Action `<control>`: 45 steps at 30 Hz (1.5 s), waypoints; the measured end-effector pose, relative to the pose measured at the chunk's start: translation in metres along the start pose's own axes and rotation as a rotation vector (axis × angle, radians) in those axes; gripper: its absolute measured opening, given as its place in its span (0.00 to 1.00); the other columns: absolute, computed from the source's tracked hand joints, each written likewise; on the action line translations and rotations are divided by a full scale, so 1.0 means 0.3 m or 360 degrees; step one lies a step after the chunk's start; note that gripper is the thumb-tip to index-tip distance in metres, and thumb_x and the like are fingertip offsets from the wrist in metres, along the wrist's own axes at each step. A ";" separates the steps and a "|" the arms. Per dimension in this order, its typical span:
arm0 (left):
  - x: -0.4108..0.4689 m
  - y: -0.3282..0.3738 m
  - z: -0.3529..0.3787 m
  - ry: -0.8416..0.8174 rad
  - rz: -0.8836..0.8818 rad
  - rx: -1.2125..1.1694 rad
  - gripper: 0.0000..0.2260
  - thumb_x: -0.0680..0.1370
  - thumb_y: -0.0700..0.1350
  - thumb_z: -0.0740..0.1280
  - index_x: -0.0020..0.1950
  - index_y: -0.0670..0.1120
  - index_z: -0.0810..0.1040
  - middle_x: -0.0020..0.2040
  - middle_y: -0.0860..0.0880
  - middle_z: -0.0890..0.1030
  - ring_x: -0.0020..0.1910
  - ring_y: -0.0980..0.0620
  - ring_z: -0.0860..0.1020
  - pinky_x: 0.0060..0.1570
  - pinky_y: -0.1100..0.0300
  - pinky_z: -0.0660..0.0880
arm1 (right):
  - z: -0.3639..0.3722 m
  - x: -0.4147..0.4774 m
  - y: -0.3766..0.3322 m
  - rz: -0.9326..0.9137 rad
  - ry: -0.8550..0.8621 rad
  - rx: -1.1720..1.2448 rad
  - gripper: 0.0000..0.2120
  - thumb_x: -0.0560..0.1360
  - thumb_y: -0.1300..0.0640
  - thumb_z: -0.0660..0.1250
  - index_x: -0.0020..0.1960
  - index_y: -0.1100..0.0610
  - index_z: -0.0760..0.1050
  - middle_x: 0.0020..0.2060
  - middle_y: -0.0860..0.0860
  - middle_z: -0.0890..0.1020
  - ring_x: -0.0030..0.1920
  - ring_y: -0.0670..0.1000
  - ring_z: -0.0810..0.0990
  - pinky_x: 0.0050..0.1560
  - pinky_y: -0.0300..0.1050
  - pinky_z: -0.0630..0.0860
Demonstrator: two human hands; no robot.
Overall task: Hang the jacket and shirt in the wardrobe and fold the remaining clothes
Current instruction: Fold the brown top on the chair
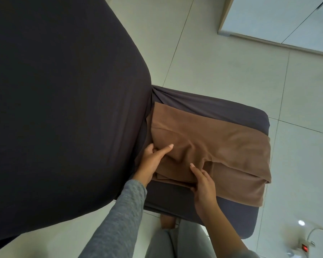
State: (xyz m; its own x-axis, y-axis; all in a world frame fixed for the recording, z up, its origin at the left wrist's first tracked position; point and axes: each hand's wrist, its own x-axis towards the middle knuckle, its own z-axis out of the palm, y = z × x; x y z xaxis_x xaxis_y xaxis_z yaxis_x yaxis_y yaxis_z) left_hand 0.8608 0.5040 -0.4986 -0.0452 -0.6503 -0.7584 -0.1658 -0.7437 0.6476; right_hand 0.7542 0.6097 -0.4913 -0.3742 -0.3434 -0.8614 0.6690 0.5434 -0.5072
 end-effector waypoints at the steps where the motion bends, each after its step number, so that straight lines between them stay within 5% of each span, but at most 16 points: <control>1: 0.003 -0.007 -0.005 -0.0029 0.0010 0.0042 0.20 0.69 0.47 0.75 0.59 0.44 0.77 0.53 0.47 0.82 0.48 0.54 0.80 0.45 0.64 0.78 | -0.007 -0.005 0.003 -0.0004 -0.0012 0.0021 0.04 0.73 0.56 0.69 0.43 0.56 0.76 0.44 0.51 0.82 0.49 0.51 0.79 0.47 0.46 0.74; 8: -0.007 -0.056 -0.016 0.0054 0.0199 0.0321 0.18 0.68 0.39 0.76 0.48 0.45 0.68 0.48 0.51 0.74 0.47 0.58 0.73 0.45 0.66 0.70 | -0.038 -0.005 -0.004 0.0087 -0.0117 0.0394 0.05 0.77 0.65 0.62 0.45 0.57 0.69 0.47 0.55 0.78 0.48 0.53 0.79 0.45 0.46 0.76; 12: -0.009 -0.114 -0.033 0.0040 0.0200 0.0328 0.17 0.69 0.38 0.75 0.51 0.46 0.69 0.45 0.49 0.74 0.43 0.54 0.73 0.43 0.64 0.73 | -0.034 -0.013 -0.018 0.0137 -0.0169 0.0503 0.05 0.77 0.66 0.61 0.46 0.57 0.69 0.44 0.54 0.79 0.44 0.52 0.80 0.36 0.42 0.80; 22: -0.081 -0.173 -0.067 0.0330 0.0417 0.0515 0.08 0.75 0.41 0.70 0.38 0.49 0.75 0.36 0.52 0.78 0.37 0.56 0.76 0.36 0.72 0.70 | -0.044 -0.018 -0.013 0.0137 -0.0073 0.0293 0.04 0.77 0.63 0.63 0.45 0.58 0.69 0.44 0.55 0.79 0.45 0.53 0.80 0.37 0.41 0.82; 28: -0.164 -0.192 -0.075 0.0492 0.0426 0.0603 0.06 0.78 0.43 0.65 0.41 0.49 0.73 0.37 0.54 0.76 0.38 0.61 0.74 0.35 0.77 0.69 | -0.055 -0.039 -0.014 0.0123 -0.0070 0.0155 0.04 0.78 0.61 0.63 0.45 0.59 0.69 0.43 0.57 0.79 0.43 0.57 0.81 0.39 0.43 0.82; 31: -0.196 -0.210 -0.080 0.0512 0.0326 0.0448 0.06 0.79 0.42 0.64 0.42 0.48 0.72 0.40 0.54 0.77 0.41 0.59 0.75 0.38 0.75 0.69 | -0.063 -0.050 -0.016 0.0086 -0.0067 0.0062 0.03 0.78 0.60 0.63 0.46 0.59 0.71 0.43 0.58 0.79 0.42 0.57 0.81 0.38 0.43 0.82; 37: -0.226 -0.216 -0.062 0.0447 0.0141 -0.0090 0.03 0.78 0.38 0.64 0.46 0.44 0.74 0.42 0.46 0.81 0.44 0.49 0.79 0.46 0.52 0.79 | -0.068 -0.071 -0.045 -0.0025 -0.0044 0.0013 0.05 0.78 0.59 0.63 0.47 0.60 0.73 0.36 0.60 0.81 0.32 0.52 0.83 0.32 0.41 0.80; 40: -0.220 -0.165 -0.036 0.0481 0.0220 -0.0270 0.05 0.78 0.36 0.64 0.50 0.45 0.72 0.45 0.45 0.81 0.45 0.50 0.80 0.41 0.57 0.79 | -0.058 -0.068 -0.073 -0.0078 -0.0036 0.0050 0.06 0.77 0.58 0.64 0.47 0.61 0.75 0.32 0.58 0.81 0.30 0.52 0.83 0.31 0.41 0.80; 45: -0.162 -0.026 0.025 0.0517 0.0360 -0.0452 0.06 0.78 0.35 0.63 0.52 0.44 0.72 0.43 0.46 0.81 0.39 0.56 0.81 0.39 0.64 0.79 | -0.032 -0.035 -0.156 -0.0063 -0.0098 0.0328 0.07 0.78 0.58 0.63 0.50 0.61 0.76 0.41 0.61 0.83 0.38 0.55 0.85 0.35 0.41 0.81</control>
State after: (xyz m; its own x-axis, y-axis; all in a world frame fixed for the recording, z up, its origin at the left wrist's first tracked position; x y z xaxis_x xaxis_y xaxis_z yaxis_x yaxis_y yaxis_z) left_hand 0.8569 0.5425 -0.4675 0.2680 -0.7815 -0.5634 0.0902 -0.5619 0.8223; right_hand 0.7207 0.5951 -0.4586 -0.3670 -0.4107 -0.8346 0.7740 0.3629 -0.5189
